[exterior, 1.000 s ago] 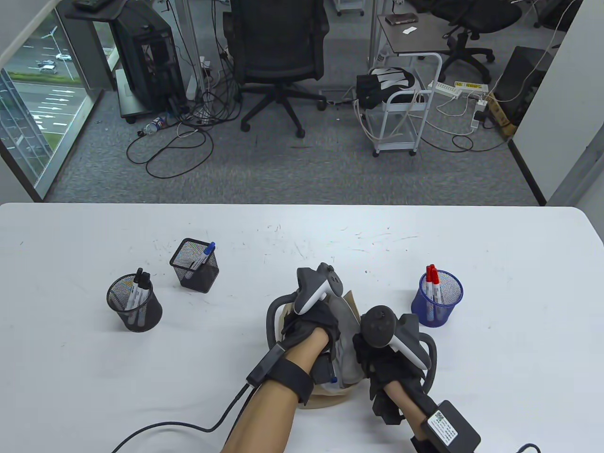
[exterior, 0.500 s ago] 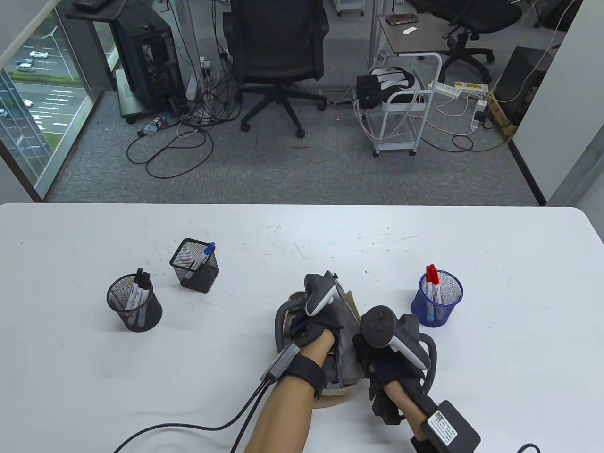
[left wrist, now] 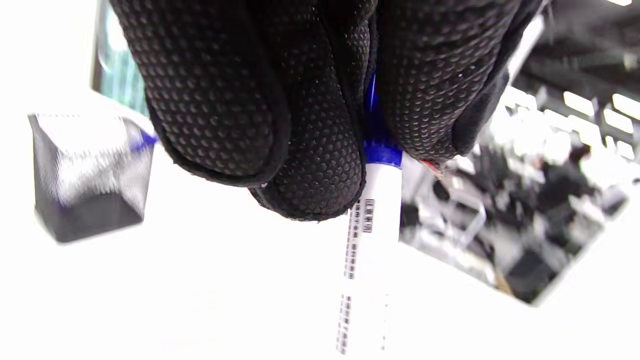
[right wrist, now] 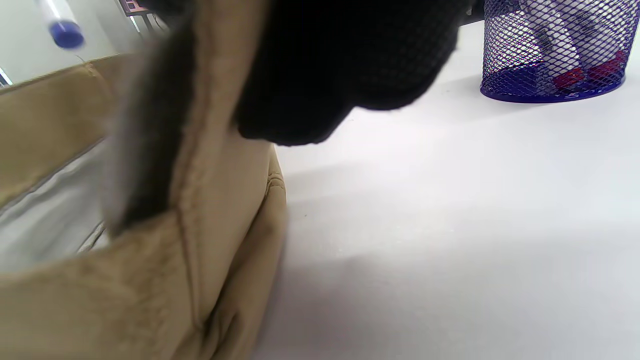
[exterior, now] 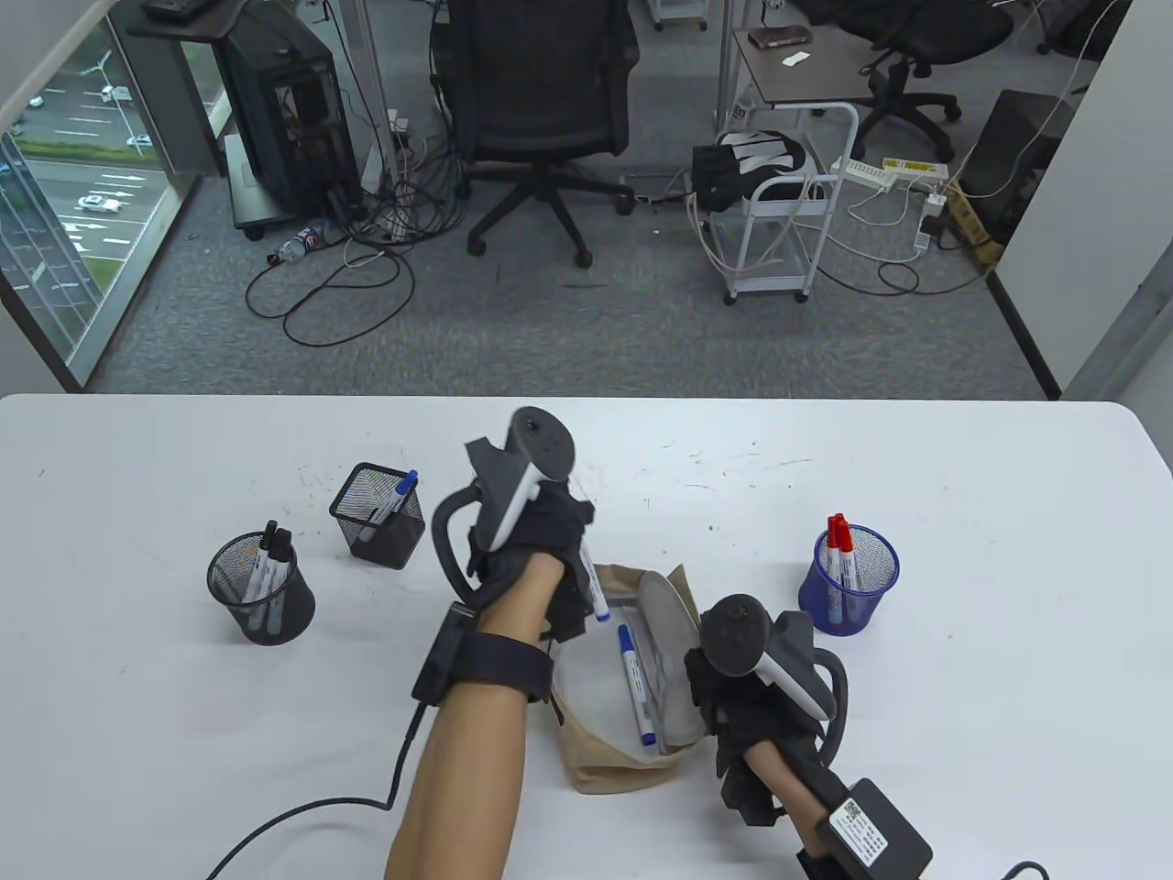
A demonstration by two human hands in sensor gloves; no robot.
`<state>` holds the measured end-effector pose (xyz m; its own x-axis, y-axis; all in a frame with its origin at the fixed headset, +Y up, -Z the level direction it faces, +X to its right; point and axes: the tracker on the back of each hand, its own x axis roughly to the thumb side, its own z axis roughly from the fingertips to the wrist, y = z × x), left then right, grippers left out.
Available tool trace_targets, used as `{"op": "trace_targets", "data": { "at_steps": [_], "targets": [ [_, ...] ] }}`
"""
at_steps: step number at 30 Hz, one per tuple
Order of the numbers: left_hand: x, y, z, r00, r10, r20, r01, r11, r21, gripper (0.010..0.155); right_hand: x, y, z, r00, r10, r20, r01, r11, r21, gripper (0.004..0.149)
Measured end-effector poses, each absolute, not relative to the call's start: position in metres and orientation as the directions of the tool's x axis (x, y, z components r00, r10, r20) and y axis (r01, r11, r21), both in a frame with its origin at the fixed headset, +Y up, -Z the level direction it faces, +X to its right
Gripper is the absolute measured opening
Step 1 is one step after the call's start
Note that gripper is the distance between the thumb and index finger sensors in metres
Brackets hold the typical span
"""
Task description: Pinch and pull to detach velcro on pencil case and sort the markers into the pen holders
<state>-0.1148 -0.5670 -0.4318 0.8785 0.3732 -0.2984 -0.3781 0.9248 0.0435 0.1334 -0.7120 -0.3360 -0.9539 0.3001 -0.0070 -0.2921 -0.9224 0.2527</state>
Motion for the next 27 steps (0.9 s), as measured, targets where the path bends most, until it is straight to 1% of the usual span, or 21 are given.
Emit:
{"op": "trace_targets", "data": {
  "at_steps": [2, 5, 9, 14, 16, 18, 22, 25, 27],
  "targets": [
    [-0.147, -0.547, -0.432, 0.86, 0.38, -0.34, -0.353, 0.925, 0.14, 0.052, 0.133, -0.712, -0.336, -0.954, 0.301, -0.008, -0.293, -0.922, 0.252, 0.056],
    [-0.185, -0.538, -0.435, 0.832, 0.388, -0.397, -0.321, 0.92, 0.227, 0.052, 0.134, -0.712, -0.336, -0.951, 0.308, -0.013, -0.301, -0.918, 0.256, 0.056],
    [-0.232, -0.543, -0.441, 0.795, 0.36, -0.489, -0.248, 0.928, 0.28, 0.052, 0.136, -0.712, -0.338, -0.947, 0.32, -0.018, -0.313, -0.912, 0.265, 0.056],
    [-0.261, -0.562, -0.453, 0.765, 0.358, -0.535, -0.242, 0.93, 0.275, 0.052, 0.134, -0.712, -0.337, -0.951, 0.309, -0.012, -0.302, -0.918, 0.259, 0.056],
    [-0.265, -0.571, -0.458, 0.761, 0.364, -0.537, -0.249, 0.928, 0.276, 0.054, 0.134, -0.712, -0.336, -0.952, 0.306, -0.008, -0.298, -0.919, 0.256, 0.056],
    [-0.266, -0.577, -0.461, 0.769, 0.352, -0.534, -0.239, 0.932, 0.271, 0.061, 0.132, -0.711, -0.336, -0.953, 0.302, -0.005, -0.293, -0.922, 0.255, 0.056],
    [-0.255, -0.577, -0.461, 0.793, 0.351, -0.497, -0.27, 0.935, 0.23, 0.061, 0.132, -0.711, -0.335, -0.954, 0.298, -0.005, -0.29, -0.923, 0.253, 0.056],
    [-0.231, -0.569, -0.456, 0.827, 0.349, -0.442, -0.314, 0.937, 0.153, 0.061, 0.132, -0.711, -0.335, -0.954, 0.301, -0.008, -0.293, -0.921, 0.256, 0.056],
    [-0.205, -0.564, -0.448, 0.85, 0.358, -0.387, -0.357, 0.931, 0.077, 0.061, 0.132, -0.711, -0.335, -0.955, 0.297, -0.007, -0.289, -0.923, 0.253, 0.056]
  ]
}}
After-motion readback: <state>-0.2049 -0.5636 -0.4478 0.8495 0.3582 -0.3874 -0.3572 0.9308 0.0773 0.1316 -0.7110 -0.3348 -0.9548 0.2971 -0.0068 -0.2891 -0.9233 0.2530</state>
